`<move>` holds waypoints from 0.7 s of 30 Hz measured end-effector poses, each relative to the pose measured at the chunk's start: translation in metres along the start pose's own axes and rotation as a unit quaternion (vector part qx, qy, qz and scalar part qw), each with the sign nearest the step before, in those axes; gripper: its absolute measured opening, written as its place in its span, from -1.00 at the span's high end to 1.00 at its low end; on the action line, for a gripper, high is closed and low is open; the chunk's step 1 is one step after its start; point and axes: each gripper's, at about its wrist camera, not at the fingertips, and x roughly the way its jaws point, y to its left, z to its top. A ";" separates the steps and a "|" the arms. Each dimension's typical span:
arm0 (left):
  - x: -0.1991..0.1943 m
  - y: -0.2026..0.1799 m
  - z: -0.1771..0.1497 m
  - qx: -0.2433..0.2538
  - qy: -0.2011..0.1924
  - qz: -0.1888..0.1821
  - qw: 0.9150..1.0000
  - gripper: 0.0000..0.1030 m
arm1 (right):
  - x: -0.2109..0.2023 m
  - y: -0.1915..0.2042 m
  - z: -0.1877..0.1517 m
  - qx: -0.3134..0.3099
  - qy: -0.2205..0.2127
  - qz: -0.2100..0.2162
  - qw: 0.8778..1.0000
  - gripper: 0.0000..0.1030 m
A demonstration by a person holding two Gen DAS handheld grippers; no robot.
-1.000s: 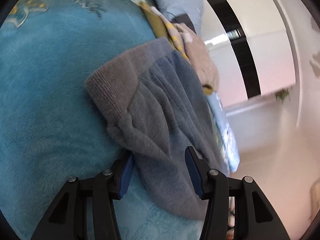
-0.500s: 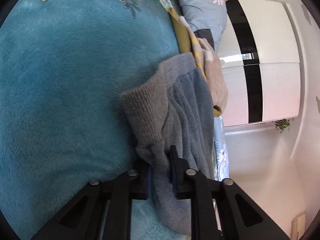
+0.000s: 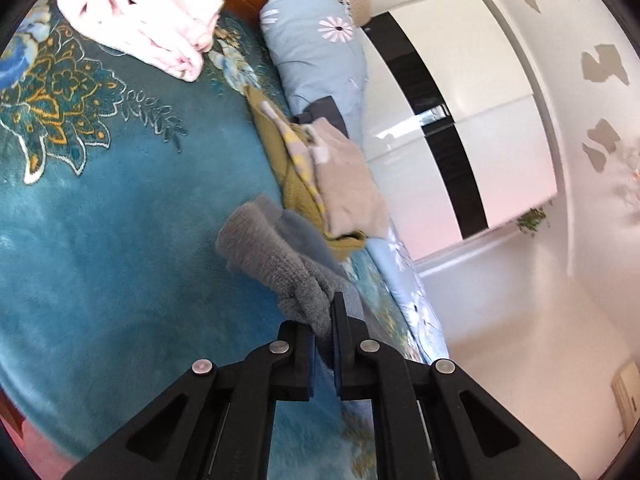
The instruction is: Fold clothes
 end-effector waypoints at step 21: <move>0.075 -0.048 0.040 0.024 0.119 0.118 0.986 0.87 | 0.094 0.036 0.039 0.004 0.040 -0.130 0.991 0.91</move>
